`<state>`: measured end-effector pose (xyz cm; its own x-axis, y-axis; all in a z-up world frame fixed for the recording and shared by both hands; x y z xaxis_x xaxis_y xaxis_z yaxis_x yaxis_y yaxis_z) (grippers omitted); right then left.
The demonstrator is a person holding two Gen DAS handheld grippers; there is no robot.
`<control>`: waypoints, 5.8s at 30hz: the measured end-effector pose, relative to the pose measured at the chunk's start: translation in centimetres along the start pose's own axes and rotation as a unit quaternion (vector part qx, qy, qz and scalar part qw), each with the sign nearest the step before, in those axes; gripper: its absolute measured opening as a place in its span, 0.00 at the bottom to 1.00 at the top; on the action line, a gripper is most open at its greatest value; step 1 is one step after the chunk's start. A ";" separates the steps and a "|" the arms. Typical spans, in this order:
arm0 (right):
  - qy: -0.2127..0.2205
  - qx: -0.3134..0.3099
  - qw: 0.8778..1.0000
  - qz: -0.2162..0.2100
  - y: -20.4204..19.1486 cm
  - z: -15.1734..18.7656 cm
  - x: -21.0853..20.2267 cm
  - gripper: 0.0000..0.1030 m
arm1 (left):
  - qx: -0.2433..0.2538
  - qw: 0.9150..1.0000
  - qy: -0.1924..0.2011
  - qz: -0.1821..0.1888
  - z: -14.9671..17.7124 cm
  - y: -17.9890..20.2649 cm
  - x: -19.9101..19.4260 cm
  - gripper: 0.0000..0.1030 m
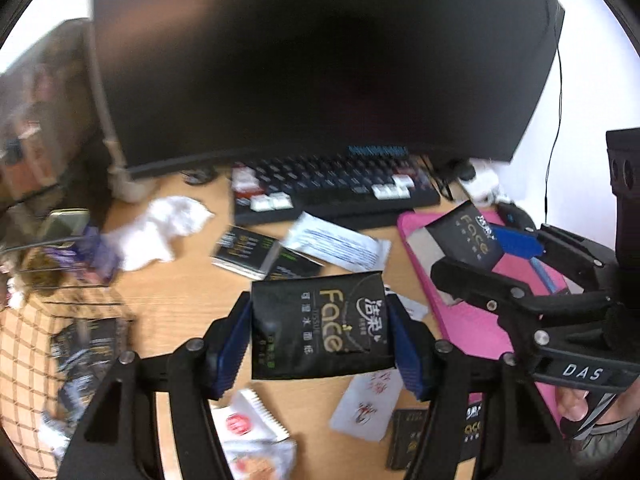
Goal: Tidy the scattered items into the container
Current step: 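Carry both held Face packs toward the wire basket, then open both grippers over the wire basket to drop the Face packs, then move both open grippers back over the desk toward the remaining items, then grasp the white snack wrapper with right while left grasps a black Face pack, then carry both held items to the wire basket and open both grippers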
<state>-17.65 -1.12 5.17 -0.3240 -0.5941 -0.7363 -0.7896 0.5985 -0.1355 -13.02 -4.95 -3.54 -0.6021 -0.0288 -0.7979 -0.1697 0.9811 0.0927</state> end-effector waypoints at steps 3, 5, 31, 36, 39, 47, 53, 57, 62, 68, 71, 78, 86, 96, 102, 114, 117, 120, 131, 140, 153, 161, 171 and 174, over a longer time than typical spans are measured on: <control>0.012 -0.026 1.000 -0.012 -3.5 -1.5 -0.8 0.61 | -0.021 0.999 0.026 -0.016 0.1 -2.5 -3.3 0.67; 0.019 -0.046 0.999 -0.022 -6.1 -2.4 -1.1 0.61 | -0.039 0.998 0.046 -0.029 0.4 -4.8 -5.7 0.67; -0.001 -0.200 0.970 -0.136 -29.7 -2.5 5.5 0.61 | -0.207 0.967 0.052 -0.138 9.1 -23.5 -12.4 0.67; 0.003 -0.201 0.970 -0.137 -29.6 -2.6 5.2 0.61 | -0.203 0.967 0.054 -0.141 8.8 -23.3 -12.4 0.67; 0.010 -0.193 0.970 -0.145 -29.6 -2.9 4.9 0.63 | -0.202 0.967 0.057 -0.146 8.6 -23.4 -12.4 0.68; 0.018 -0.186 0.972 -0.140 -29.2 -3.3 4.5 0.67 | -0.201 0.967 0.059 -0.146 8.3 -23.3 -12.3 0.69; 0.016 -0.184 0.973 -0.141 -29.1 -3.3 4.4 0.67 | -0.199 0.967 0.057 -0.146 8.2 -23.2 -12.2 0.69; 0.019 -0.184 0.972 -0.143 -29.0 -3.4 3.9 0.67 | -0.195 0.969 0.067 -0.139 7.9 -22.8 -12.7 0.69; 0.035 -0.190 0.971 -0.139 -28.0 -3.8 1.4 0.67 | -0.167 0.976 0.087 -0.113 6.6 -19.8 -13.8 0.69; 0.042 -0.155 0.982 -0.097 -21.4 -3.0 -0.5 0.67 | -0.103 0.990 0.069 -0.065 5.0 -13.5 -11.3 0.69; 0.024 -0.107 0.991 -0.077 -16.8 -2.2 0.4 0.67 | -0.075 0.995 0.055 -0.046 4.2 -10.3 -9.4 0.69; 0.003 -0.050 0.998 -0.034 -8.0 0.0 1.7 0.67 | -0.013 1.000 0.006 -0.021 3.2 -4.1 -3.1 0.69; -0.051 -0.007 0.999 0.003 0.4 3.3 5.5 0.67 | 0.021 0.998 -0.057 -0.007 2.7 -0.7 3.9 0.69; -0.082 -0.027 0.996 0.036 4.2 1.6 10.3 0.67 | 0.018 0.996 -0.084 0.000 0.5 -0.9 8.8 0.69; -0.094 -0.080 0.992 0.035 3.2 -0.3 13.4 0.67 | 0.011 0.995 -0.095 0.009 0.1 -2.0 10.1 0.69; -0.109 -0.100 0.988 0.045 2.5 -0.4 15.2 0.32 | -0.002 0.994 -0.106 0.011 -0.3 -3.2 11.3 0.69; -0.108 -0.089 0.990 0.032 2.8 0.1 13.9 0.32 | 0.005 0.994 -0.108 0.014 -0.5 -2.9 12.0 0.69; -0.109 -0.079 0.991 0.021 3.0 0.9 12.9 0.32 | 0.015 0.994 -0.111 0.012 -0.4 -2.4 12.8 0.69; -0.094 -0.055 0.994 -0.002 3.8 2.1 11.4 0.32 | 0.039 0.994 -0.105 0.008 -0.7 -0.7 13.2 0.56; -0.089 -0.048 0.995 -0.001 3.8 2.0 10.5 0.32 | 0.052 0.994 -0.096 0.027 -0.5 0.6 11.7 0.54; -0.077 -0.061 0.995 0.010 4.0 1.8 12.3 0.50 | 0.056 0.993 -0.106 -0.006 -0.8 -0.1 13.6 0.66; -0.091 -0.075 0.993 0.015 3.7 2.2 13.0 0.32 | 0.079 0.992 -0.102 -0.015 -0.6 0.3 13.2 0.51; -0.059 -0.053 0.997 0.016 3.8 0.8 9.9 0.32 | 0.058 0.997 -0.056 -0.009 -2.0 -0.3 8.9 0.51; -0.043 -0.053 0.998 0.011 2.6 0.0 8.2 0.32 | 0.052 0.998 -0.036 -0.002 -2.4 0.0 6.6 0.51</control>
<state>-22.37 -4.46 -1.22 -0.3000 -0.5307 -0.7927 -0.8352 0.5476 -0.0506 -18.87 -5.64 -7.41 -0.5431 -0.0224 -0.8394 -0.0871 0.9958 0.0298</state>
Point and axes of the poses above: each gripper's, at about its wrist camera, not at the fingertips, and x roughly the way its jaws point, y to its right, z to its underside, the point moved 8 cm from there along x, roughly the way its jaws point, and after that the axes turned 5 degrees about -y, right-handed, at the moved point
